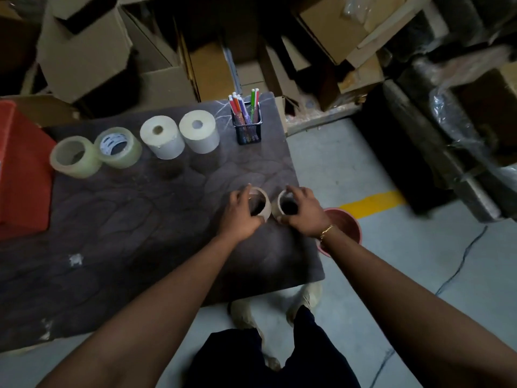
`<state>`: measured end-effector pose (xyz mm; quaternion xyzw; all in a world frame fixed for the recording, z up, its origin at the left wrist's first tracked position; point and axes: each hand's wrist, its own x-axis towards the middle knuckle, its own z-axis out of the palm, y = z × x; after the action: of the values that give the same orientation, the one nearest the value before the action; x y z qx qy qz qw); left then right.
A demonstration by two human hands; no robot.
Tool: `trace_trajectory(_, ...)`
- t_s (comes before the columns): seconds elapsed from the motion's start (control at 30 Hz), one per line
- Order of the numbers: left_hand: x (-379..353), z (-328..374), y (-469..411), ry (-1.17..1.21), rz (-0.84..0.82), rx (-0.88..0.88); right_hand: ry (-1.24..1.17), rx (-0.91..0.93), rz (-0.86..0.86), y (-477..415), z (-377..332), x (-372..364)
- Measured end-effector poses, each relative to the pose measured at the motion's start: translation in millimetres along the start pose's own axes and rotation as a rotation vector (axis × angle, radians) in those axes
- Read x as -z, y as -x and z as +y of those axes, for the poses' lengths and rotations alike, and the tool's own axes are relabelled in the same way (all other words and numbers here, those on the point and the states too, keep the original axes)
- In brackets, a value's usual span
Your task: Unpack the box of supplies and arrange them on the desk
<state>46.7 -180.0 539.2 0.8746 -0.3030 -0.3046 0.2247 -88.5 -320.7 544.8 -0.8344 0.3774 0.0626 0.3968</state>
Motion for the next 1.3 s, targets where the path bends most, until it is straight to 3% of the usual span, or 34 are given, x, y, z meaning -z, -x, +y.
trace_trajectory(0.17, -10.4, 65.3, -30.0, 0.723, -0.118, 0.170, -0.960, -0.279, -0.052, 14.1, 49.6, 74.1)
trace_trajectory(0.23, -28.8, 99.5, -41.6, 0.942, -0.271, 0.235, -1.181, -0.352, -0.032, 20.8, 87.3, 102.4)
trace_trajectory(0.33, -70.6, 150.7, -56.7, 0.986, -0.389, 0.252, -1.363, -0.476, 0.105, 27.4, 151.9, 129.8)
trace_trajectory(0.53, -201.4, 197.0, -98.5, 0.777, -0.497, 0.387, -1.356, -0.754, 0.259, 12.1, 284.1, 122.0)
trace_trajectory(0.83, -398.9, 136.8, -189.0, 0.458, -0.532, 0.562, -1.314, -0.954, 0.093, -69.4, 450.3, 24.4)
trace_trajectory(1.07, -497.2, 80.0, -240.1, 0.397, -0.548, 0.550, -1.353, -1.002, 0.057, -139.3, 519.0, -47.7)
trace_trajectory(1.3, -529.1, 50.6, -261.5, 0.481, -0.471, 0.513, -1.268, -0.989, -0.079, -167.3, 545.4, -66.9)
